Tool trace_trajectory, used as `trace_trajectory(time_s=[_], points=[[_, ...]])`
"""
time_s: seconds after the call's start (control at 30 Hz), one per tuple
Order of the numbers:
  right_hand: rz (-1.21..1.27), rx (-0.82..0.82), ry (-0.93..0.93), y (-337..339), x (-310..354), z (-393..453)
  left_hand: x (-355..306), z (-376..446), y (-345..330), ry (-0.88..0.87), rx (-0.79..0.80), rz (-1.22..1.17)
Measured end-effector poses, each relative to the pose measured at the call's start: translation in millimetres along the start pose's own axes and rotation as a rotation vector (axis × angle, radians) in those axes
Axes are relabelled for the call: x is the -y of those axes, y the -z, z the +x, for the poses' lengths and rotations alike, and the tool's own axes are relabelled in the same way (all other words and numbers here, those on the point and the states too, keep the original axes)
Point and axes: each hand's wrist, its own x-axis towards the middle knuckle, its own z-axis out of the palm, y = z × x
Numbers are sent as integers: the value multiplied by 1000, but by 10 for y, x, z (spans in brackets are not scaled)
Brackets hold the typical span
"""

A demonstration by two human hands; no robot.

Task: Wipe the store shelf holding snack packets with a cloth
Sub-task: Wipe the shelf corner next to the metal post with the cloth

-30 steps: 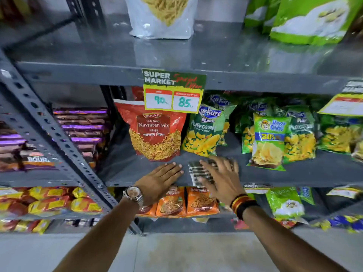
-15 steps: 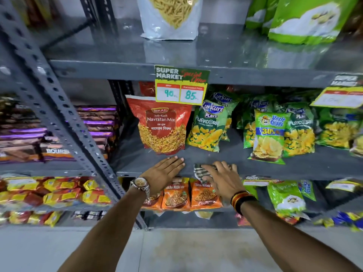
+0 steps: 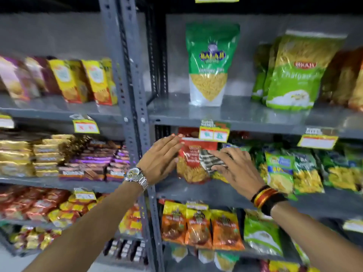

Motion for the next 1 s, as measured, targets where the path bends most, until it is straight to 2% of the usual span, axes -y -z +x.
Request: trace_trajectory(time_s=[0.23, 0.43, 0.7, 0.83, 1.0], points=[[155, -220, 49, 700, -74, 1036, 639, 798, 1213, 64, -104, 288], [147, -146, 129, 690, -139, 1710, 1024, 1281, 1842, -9, -15, 544], [102, -87, 188, 350, 109, 2237, 1450, 1519, 1955, -209, 9, 672], [43, -67, 158, 160, 260, 2594, 1745, 1538, 1891, -276, 5, 707], [45, 68, 54, -61, 409, 3181, 1968, 1514, 1712, -346, -64, 759]])
